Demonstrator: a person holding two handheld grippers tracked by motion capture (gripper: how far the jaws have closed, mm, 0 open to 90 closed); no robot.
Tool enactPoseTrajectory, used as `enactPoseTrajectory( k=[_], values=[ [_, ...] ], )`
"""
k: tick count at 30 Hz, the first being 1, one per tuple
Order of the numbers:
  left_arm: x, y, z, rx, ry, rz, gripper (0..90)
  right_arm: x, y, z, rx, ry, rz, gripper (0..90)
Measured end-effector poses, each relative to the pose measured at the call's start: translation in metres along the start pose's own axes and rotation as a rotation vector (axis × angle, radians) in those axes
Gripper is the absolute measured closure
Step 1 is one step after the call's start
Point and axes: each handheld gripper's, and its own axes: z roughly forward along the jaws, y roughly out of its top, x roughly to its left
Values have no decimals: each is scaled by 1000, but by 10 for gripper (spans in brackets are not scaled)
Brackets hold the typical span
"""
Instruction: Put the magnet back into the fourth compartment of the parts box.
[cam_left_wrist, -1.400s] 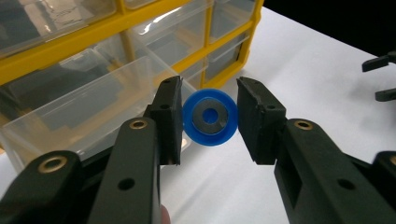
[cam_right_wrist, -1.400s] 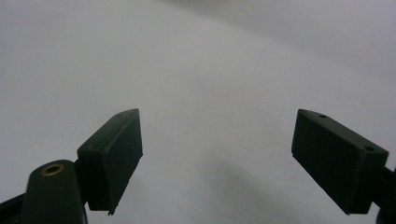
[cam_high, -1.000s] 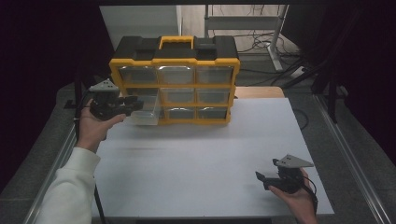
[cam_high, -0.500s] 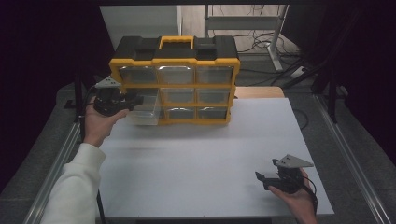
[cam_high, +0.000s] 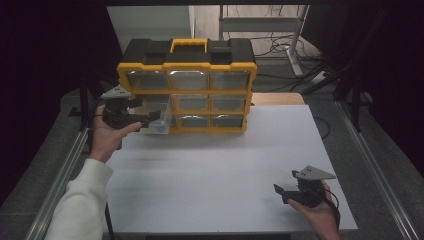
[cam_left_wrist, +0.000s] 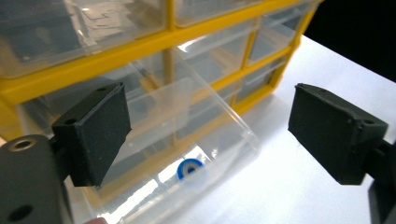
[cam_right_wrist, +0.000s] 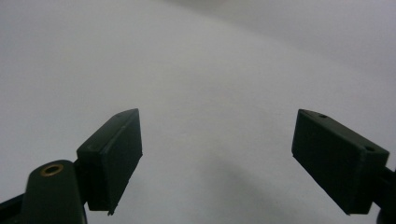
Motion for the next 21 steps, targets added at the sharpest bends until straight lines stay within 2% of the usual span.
enactPoseTrajectory(
  k=[2, 6, 10, 13, 17, 21],
  values=[
    [-5, -2, -2, 1, -7, 15, 117, 0, 0, 0, -1, -1, -2, 167],
    [-14, -6, -8, -7, 7, 42, 128, 0, 0, 0, 0, 0, -2, 167],
    [-21, -10, -13, -22, -37, 40, 145, 0, 0, 0, 2, -2, -2, 167],
    [-26, -13, -17, -32, -92, 39, 160, 1, 0, 0, 1, -2, -3, 167],
    [-34, -18, -20, -31, -145, 46, 181, 1, 0, 0, 1, -2, -3, 167],
    [-41, -22, -19, -25, -166, 59, 195, 1, 0, 0, 0, -2, -3, 167]
  ],
)
